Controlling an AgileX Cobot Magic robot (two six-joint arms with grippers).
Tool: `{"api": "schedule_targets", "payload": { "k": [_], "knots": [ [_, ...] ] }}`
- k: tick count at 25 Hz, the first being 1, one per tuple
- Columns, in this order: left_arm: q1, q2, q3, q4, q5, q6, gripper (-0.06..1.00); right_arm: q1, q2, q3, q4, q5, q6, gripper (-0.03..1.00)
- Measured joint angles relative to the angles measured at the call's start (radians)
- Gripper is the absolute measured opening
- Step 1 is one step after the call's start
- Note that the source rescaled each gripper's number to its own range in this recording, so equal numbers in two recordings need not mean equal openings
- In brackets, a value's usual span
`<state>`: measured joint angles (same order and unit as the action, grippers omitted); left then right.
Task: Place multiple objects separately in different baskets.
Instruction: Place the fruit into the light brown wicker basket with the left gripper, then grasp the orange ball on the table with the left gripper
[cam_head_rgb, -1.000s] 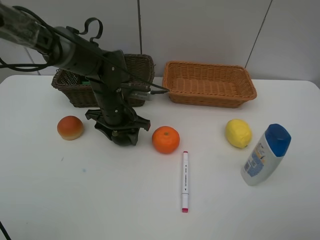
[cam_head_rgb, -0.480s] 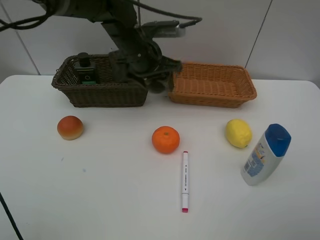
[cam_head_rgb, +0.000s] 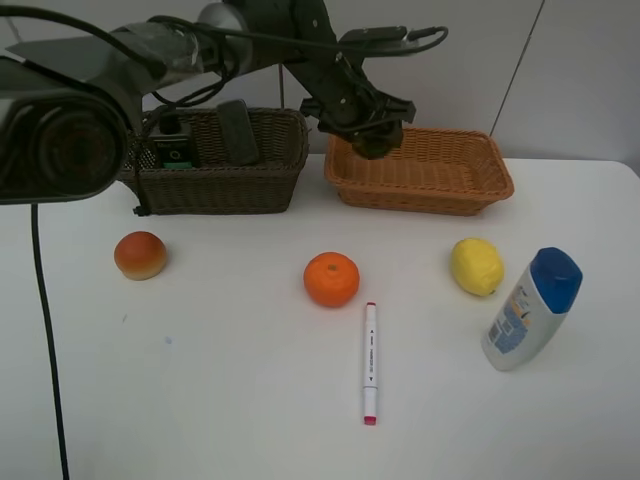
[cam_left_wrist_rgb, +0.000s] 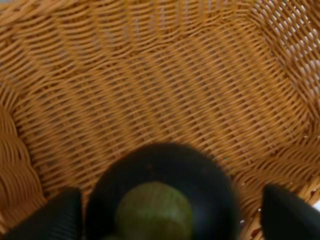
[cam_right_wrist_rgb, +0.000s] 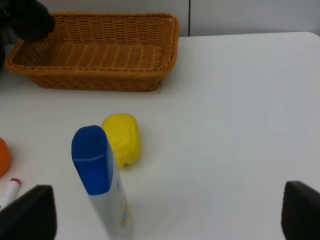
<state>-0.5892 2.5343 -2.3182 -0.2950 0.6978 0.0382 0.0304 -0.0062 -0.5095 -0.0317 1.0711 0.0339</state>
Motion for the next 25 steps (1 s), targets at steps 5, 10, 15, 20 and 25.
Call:
{"api": "schedule_targets", "payload": {
  "k": [5, 10, 15, 20, 25],
  "knots": [
    [0.0, -0.005, -0.012, -0.001, 0.024, -0.007, 0.97, 0.0, 0.0, 0.0, 0.0, 0.0, 0.0, 1.0],
    [0.0, -0.089, -0.012, 0.0, 0.243, -0.038, 0.98, 0.0, 0.0, 0.0, 0.0, 0.0, 0.0, 1.0],
    [-0.001, -0.226, -0.006, 0.05, 0.495, -0.115, 0.98, 0.0, 0.0, 0.0, 0.0, 0.0, 0.0, 1.0],
    [0.0, -0.358, 0.099, 0.118, 0.504, -0.137, 0.98, 0.0, 0.0, 0.0, 0.0, 0.0, 0.0, 1.0],
    [0.01, -0.59, 0.405, 0.146, 0.503, -0.16, 0.98, 0.0, 0.0, 0.0, 0.0, 0.0, 0.0, 1.0]
  ]
}}
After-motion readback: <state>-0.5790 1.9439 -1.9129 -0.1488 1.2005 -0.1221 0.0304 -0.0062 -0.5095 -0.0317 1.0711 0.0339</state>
